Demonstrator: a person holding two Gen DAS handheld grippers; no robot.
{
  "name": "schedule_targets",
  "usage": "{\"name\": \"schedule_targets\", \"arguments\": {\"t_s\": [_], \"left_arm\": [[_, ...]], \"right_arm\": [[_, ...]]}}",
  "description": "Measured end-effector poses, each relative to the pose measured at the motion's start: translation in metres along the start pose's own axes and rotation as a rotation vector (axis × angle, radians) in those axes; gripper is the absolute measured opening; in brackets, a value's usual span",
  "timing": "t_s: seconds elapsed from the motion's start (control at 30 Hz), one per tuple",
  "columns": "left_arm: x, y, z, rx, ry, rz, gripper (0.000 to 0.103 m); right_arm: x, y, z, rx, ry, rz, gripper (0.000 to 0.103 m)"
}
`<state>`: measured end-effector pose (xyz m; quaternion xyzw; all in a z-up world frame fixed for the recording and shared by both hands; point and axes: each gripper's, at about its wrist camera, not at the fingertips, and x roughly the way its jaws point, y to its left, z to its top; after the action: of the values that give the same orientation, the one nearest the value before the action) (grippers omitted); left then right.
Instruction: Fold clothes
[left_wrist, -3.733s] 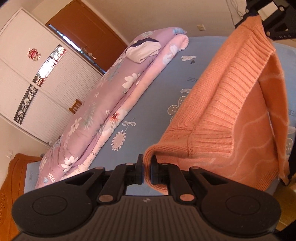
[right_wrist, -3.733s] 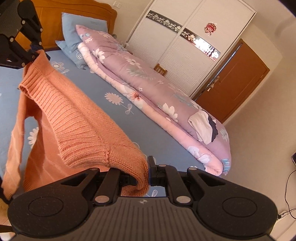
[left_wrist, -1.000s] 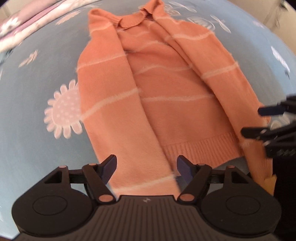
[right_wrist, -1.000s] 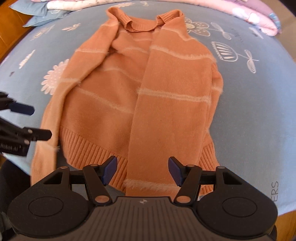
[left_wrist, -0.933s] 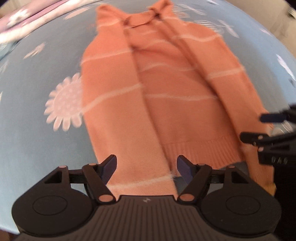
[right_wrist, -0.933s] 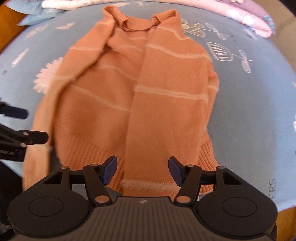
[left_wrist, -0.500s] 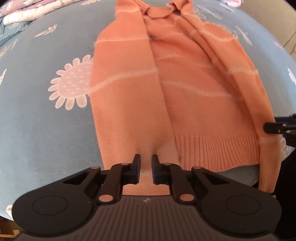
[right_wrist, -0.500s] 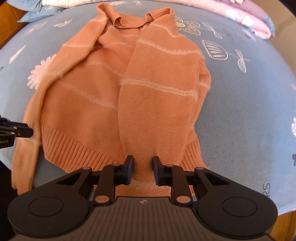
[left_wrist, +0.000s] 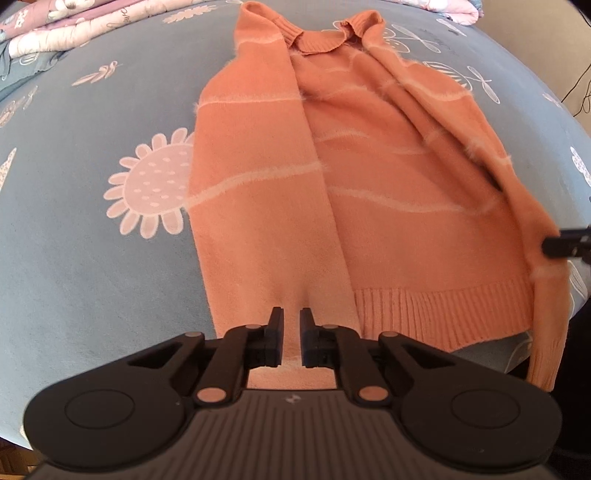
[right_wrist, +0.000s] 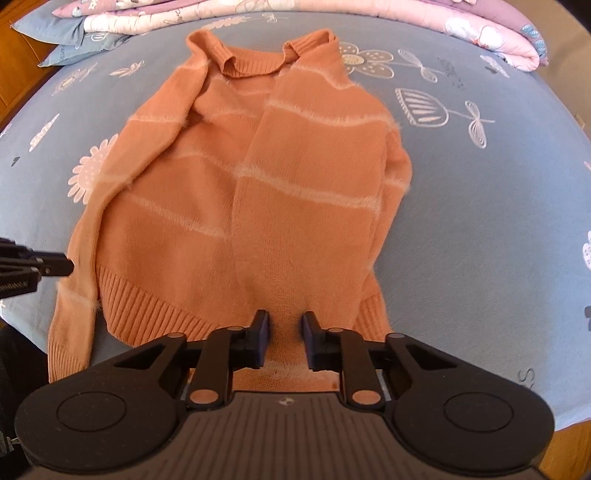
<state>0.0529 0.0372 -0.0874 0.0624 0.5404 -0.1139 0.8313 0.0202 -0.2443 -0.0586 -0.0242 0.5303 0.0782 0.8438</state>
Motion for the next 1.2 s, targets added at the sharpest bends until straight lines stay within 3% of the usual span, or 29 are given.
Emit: {"name": "schedule_targets", "arguments": {"t_s": [0.37,0.97,1.1,1.2], "left_arm": [[0.007,-0.005,-0.001,0.009,0.023,0.006,0.007],[0.021,-0.01,-0.003,0.014,0.043,0.037,0.008],[0.024,-0.012,-0.005,0.026,0.034,0.048,0.0],[0.023,-0.013,-0.005,0.032,0.026,0.054,0.0]], "right_arm": [[-0.017,-0.017,0.013,-0.019,-0.05,-0.053,0.014],[0.007,-0.014,0.0,0.021,0.008,-0.026,0.017],[0.01,-0.014,0.0,0.025,0.012,-0.026,0.018],[0.01,-0.015,-0.001,0.028,0.012,-0.026,0.021]]}}
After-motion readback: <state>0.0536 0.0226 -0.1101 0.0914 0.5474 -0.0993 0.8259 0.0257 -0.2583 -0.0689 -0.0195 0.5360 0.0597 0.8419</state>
